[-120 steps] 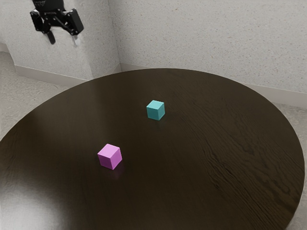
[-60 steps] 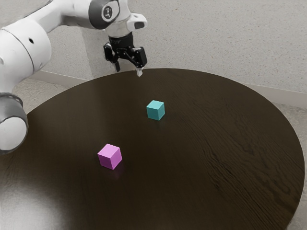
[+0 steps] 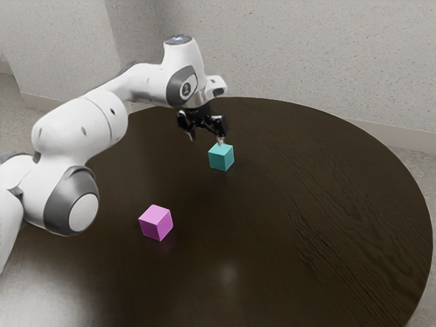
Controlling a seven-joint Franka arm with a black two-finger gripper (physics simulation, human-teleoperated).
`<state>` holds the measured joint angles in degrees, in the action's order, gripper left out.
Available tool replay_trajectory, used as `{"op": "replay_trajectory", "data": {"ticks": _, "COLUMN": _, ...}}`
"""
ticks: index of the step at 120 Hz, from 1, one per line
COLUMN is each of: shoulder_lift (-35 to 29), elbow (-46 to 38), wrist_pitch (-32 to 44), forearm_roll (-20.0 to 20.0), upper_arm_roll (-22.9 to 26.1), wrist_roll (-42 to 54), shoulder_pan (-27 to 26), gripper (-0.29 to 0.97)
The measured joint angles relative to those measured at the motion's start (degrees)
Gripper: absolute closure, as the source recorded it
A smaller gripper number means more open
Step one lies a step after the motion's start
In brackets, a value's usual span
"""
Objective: Pick up the blue block with one arm, and put the blue block on the pink block with one arm
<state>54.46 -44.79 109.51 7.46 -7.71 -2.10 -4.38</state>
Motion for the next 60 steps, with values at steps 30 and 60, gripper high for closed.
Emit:
{"op": "replay_trajectory", "data": {"ticks": 30, "shoulder_lift": 10.4, "elbow": 13.9, "wrist_pitch": 1.0, "forearm_roll": 0.0, "upper_arm_roll": 1.5, "wrist_roll": 3.7, "shoulder_pan": 3.1, "gripper": 0.0}}
{"op": "replay_trajectory", "data": {"ticks": 60, "shoulder_lift": 18.9, "elbow": 24.7, "wrist_pitch": 3.1, "forearm_roll": -0.3, "upper_arm_roll": 3.4, "wrist_roll": 6.6, "shoulder_pan": 3.6, "gripper": 0.0}}
